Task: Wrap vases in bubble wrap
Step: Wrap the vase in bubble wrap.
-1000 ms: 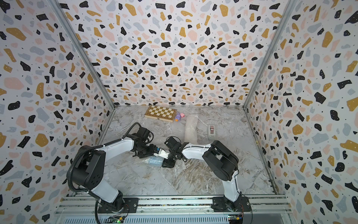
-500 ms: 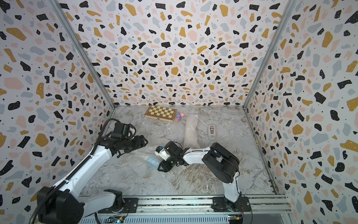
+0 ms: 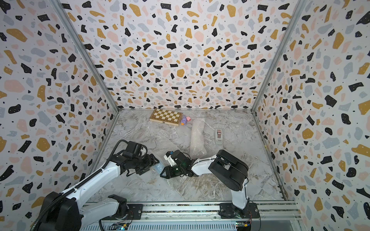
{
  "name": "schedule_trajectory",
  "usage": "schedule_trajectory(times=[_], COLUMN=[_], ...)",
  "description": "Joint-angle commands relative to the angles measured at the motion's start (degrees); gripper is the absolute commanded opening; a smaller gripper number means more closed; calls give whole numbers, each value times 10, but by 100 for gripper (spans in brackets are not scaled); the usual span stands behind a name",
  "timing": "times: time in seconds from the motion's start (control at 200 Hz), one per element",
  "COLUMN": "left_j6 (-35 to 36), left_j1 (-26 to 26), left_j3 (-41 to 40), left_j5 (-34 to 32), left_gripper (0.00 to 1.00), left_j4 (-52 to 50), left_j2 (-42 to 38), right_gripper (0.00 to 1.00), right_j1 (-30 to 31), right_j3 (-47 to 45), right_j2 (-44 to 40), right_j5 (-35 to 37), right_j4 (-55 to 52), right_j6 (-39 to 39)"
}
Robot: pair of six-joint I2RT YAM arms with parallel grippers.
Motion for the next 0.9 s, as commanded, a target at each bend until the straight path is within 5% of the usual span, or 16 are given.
schedule_trajectory(times=[0.0, 0.42, 0.696, 0.896], left_j6=[-37, -10, 32, 46], left_j1=[-10, -28, -32, -32], left_j3=[-11, 10, 44, 60], left_j5=[-22, -47, -37, -36], left_gripper=[76, 63, 62, 62], left_j4=[68, 58, 39, 30], left_j2=[21, 118, 168, 183], right_gripper=[49, 61, 72, 73], right_j1=[4, 8, 71, 133], right_j3=[-3, -25, 24, 69], right_j2=[-13, -71, -118, -102], right_j5=[21, 92, 318, 409], right_j4=[13, -13, -202, -239], right_j6=[34, 11, -99, -114])
